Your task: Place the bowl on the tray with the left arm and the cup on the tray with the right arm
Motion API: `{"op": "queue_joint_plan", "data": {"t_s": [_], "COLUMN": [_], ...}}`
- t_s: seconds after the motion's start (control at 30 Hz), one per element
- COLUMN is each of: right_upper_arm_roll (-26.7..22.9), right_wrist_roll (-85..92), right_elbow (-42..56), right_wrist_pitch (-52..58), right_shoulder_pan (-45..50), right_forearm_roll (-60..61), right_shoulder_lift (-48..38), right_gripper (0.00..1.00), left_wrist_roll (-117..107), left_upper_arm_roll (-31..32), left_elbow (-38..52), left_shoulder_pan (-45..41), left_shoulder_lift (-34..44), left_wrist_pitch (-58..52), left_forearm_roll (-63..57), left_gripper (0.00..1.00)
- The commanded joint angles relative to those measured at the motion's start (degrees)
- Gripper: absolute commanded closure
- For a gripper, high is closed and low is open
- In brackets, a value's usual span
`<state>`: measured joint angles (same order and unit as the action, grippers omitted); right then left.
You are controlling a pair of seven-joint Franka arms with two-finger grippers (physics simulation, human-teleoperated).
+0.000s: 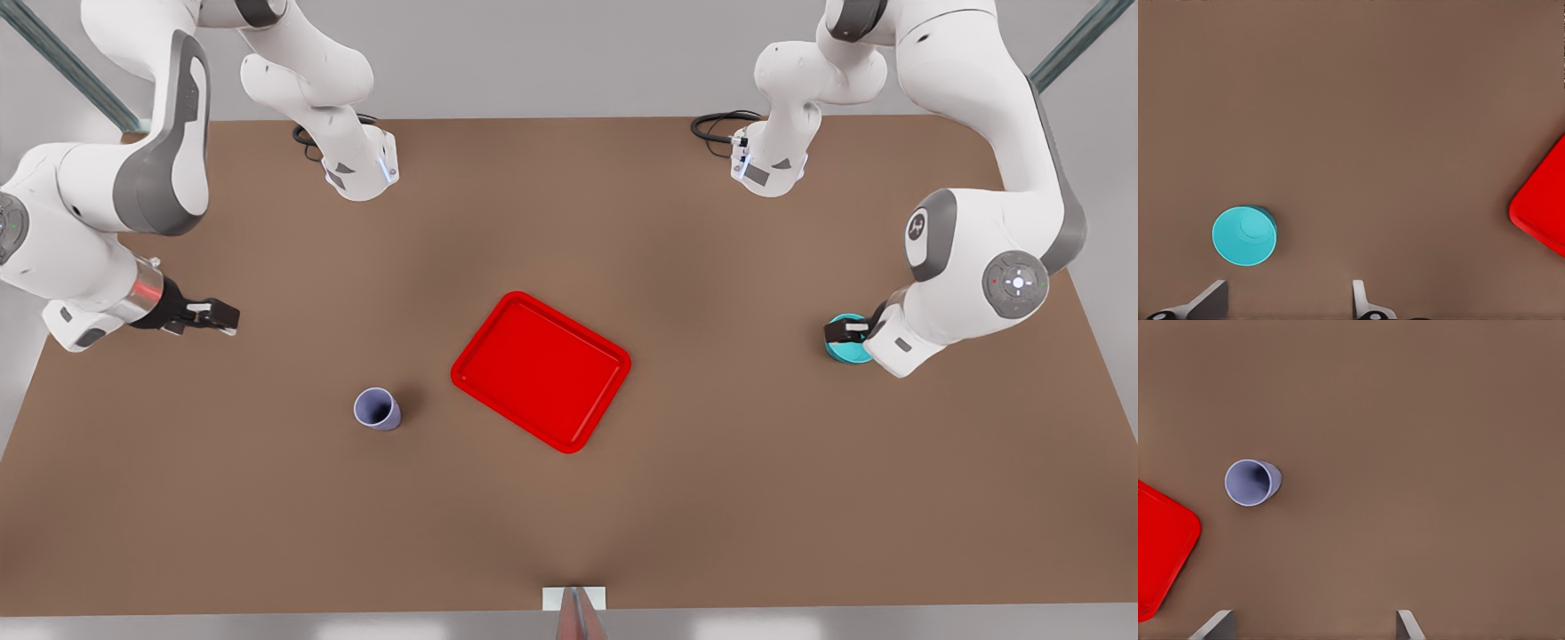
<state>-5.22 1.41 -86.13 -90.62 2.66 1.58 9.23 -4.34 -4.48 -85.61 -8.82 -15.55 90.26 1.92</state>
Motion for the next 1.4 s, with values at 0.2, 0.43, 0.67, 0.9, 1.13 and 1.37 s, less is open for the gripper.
{"op": "queue_joint_plan", "data": {"t_s": [0.2, 0.43, 0.67, 0.9, 1.13, 1.37], "right_upper_arm_roll": [0.2, 0.2, 0.2, 0.2, -0.1, -0.1], "right_wrist_roll": [0.2, 1.7, 1.8, 1.8, 4.0, 4.0], "right_elbow": [0.2, 0.0, -0.4, -0.2, -0.3, -0.4], "right_wrist_pitch": [0.3, 0.2, 0.0, 0.1, 0.4, 0.4], "right_shoulder_pan": [0.7, 0.6, 0.4, 0.5, 0.1, 0.1], "right_forearm_roll": [0.1, 0.2, 0.2, 0.2, 0.2, 0.2], "right_shoulder_lift": [0.0, 0.7, 1.0, 1.3, 1.1, 1.2], "right_gripper": [0.00, 0.00, 0.00, 0.00, 0.00, 0.00], "left_wrist_roll": [29.0, 39.1, 39.3, 38.6, 35.6, 34.7], "left_upper_arm_roll": [-5.6, -10.0, -9.9, -9.7, -9.4, -9.1], "left_elbow": [-17.0, -30.3, -31.9, -31.8, -31.8, -31.4], "left_shoulder_pan": [14.7, 17.3, 17.3, 17.0, 16.7, 16.6], "left_shoulder_lift": [-4.1, -8.4, -11.3, -12.6, -13.0, -12.7], "left_wrist_pitch": [8.4, 26.5, 29.7, 32.2, 32.0, 29.3], "left_forearm_roll": [10.4, 16.9, 16.9, 17.0, 17.1, 22.3], "left_gripper": [0.00, 0.00, 0.18, 0.59, 0.79, 0.79]}}
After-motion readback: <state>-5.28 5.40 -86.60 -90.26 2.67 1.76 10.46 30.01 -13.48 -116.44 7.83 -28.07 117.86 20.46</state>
